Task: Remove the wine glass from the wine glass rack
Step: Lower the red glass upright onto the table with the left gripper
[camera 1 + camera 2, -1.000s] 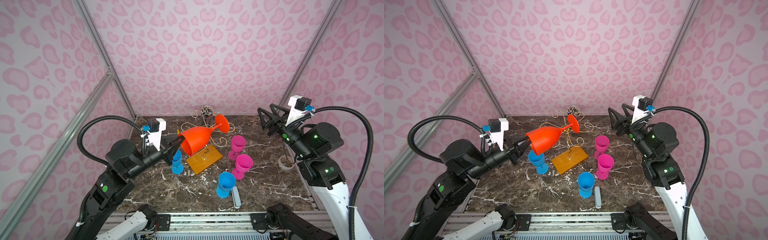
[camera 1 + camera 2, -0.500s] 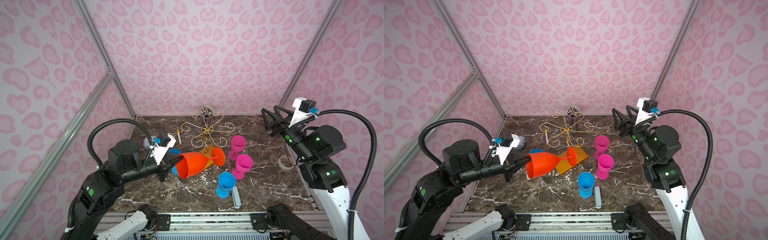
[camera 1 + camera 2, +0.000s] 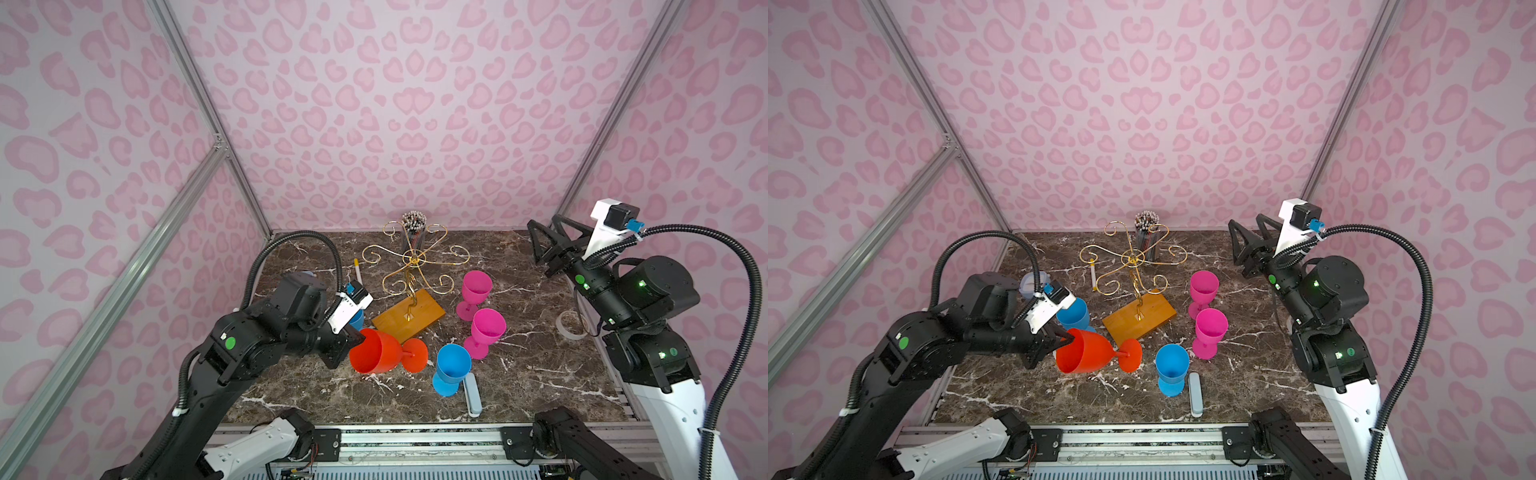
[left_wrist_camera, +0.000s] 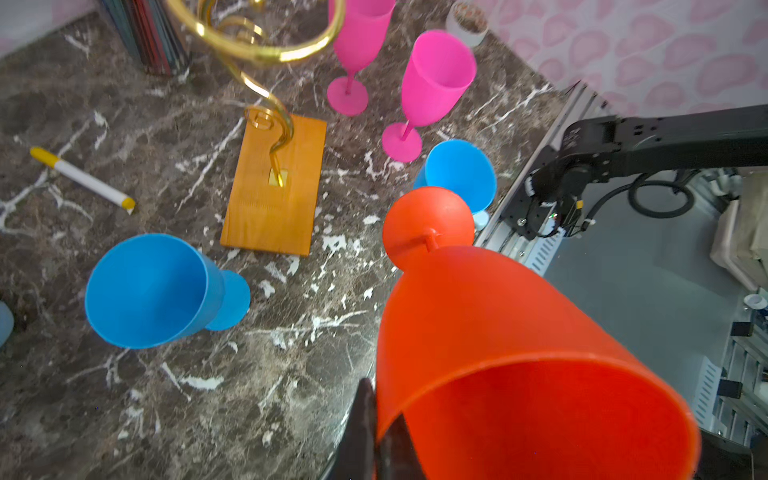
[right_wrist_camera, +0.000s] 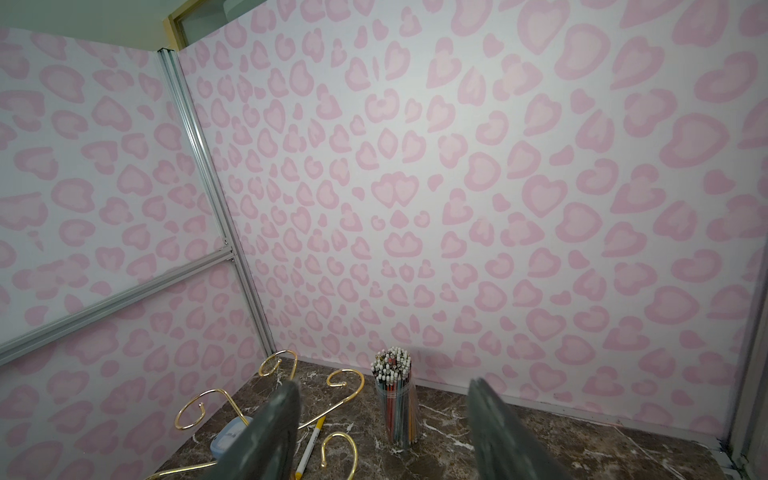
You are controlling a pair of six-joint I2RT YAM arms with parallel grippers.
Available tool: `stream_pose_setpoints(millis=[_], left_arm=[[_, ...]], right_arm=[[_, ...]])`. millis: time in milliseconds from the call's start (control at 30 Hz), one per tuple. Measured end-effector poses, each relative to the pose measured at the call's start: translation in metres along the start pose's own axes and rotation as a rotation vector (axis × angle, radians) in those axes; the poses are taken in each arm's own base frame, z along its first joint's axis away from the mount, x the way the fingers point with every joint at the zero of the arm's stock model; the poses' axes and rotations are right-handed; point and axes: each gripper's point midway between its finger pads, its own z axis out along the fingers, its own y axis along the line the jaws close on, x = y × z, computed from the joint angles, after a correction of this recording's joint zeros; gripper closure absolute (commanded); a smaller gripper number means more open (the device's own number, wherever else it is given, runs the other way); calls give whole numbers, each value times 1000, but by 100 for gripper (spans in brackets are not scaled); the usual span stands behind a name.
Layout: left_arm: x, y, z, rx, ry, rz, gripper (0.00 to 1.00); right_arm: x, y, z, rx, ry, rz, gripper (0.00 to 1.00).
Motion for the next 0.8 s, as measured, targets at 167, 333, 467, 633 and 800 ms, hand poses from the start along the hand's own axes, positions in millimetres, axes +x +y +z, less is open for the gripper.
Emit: stream_pose_setpoints(millis=[167,333,467,633,800], left_arm=[[16,21,19,-93,112,-86,97],[24,33,29,-156,165,-159,97],[31,36,38,-169,202,-198,97],[40,39,50,-187,254,-241,97],[55,40,63,-212,320,-277,97]], right_arm=[[7,-2,1,7,19,3,35],[9,-4,0,11,25,2,35],[11,-6,0,19,27,-3,35],[15,-8,1,26,36,-3,35],[20,-11,2,32,47,-1,35]])
